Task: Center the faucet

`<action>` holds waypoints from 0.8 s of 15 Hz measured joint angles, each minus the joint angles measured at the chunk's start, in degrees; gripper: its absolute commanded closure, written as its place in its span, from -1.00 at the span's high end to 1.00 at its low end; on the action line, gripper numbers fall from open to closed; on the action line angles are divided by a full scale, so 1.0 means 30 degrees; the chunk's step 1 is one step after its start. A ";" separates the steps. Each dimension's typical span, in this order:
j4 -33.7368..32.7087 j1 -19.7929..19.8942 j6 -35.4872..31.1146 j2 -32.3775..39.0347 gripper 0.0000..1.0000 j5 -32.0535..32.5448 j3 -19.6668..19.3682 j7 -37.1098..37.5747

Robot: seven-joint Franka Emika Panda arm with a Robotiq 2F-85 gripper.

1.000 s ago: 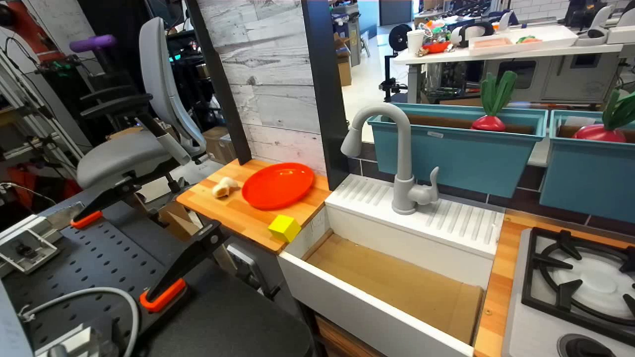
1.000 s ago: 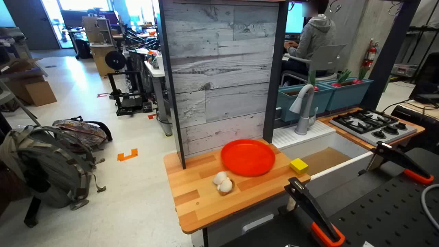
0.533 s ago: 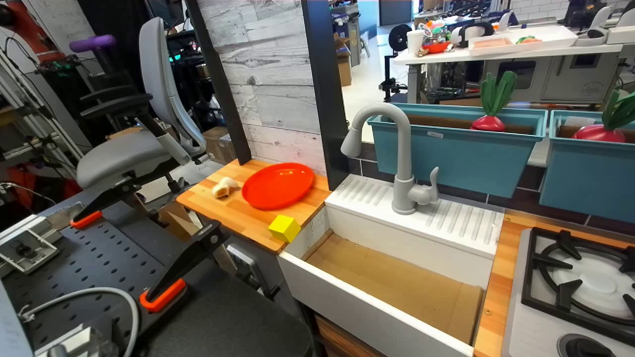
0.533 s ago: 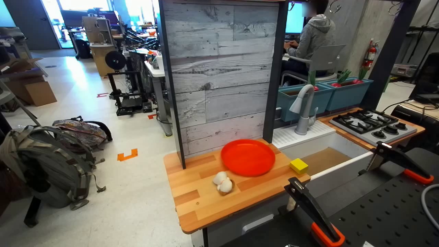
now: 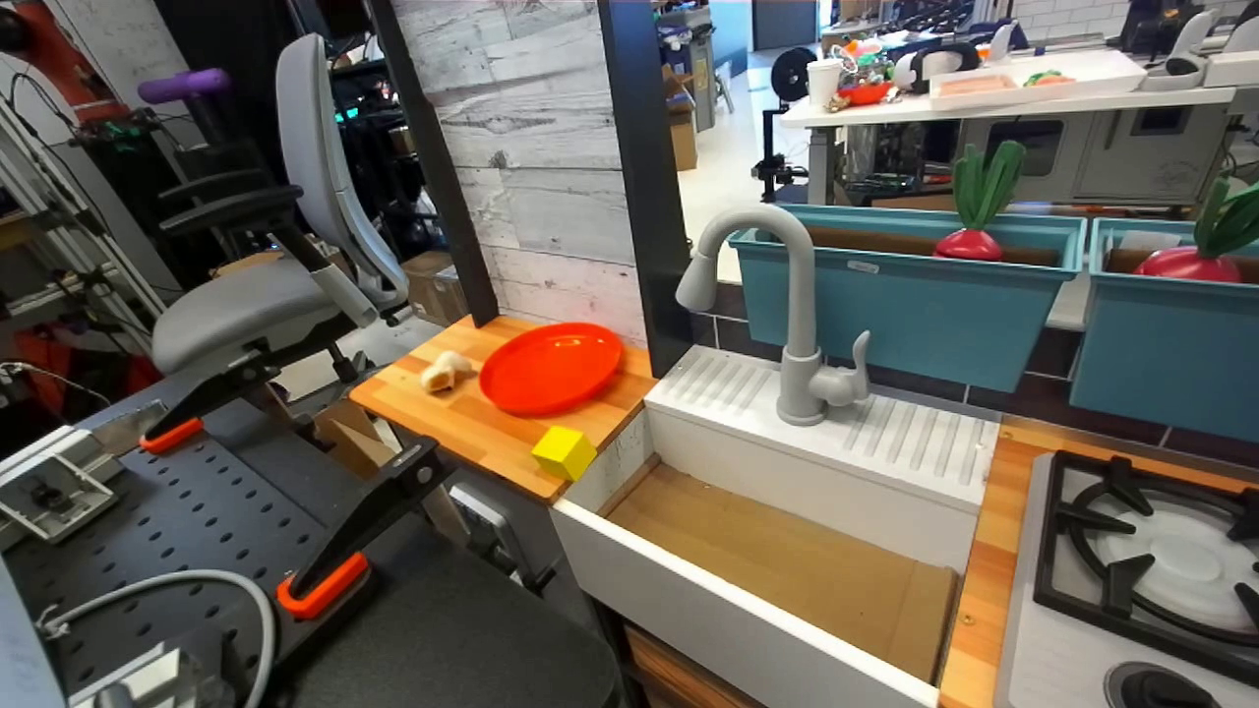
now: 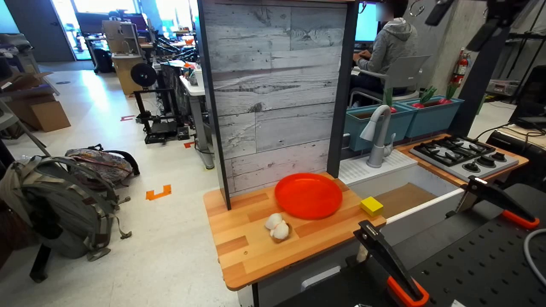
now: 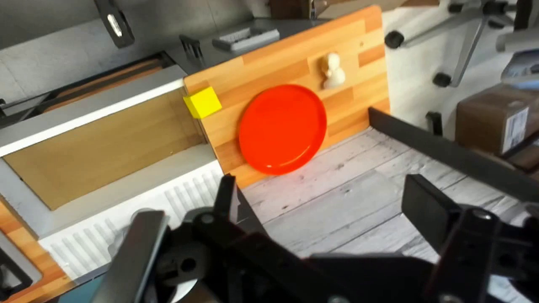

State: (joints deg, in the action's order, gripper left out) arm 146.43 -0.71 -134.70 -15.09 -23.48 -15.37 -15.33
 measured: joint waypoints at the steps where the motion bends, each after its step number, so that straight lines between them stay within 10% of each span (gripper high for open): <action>1: -0.0697 -0.0001 -0.0972 0.1188 1.00 -0.0715 0.0166 0.0410; 12: -0.8349 0.2355 -0.3379 1.1473 1.00 -0.1662 0.1619 0.6440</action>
State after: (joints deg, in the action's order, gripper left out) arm 121.39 6.36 -144.84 19.33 -28.47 -10.52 3.99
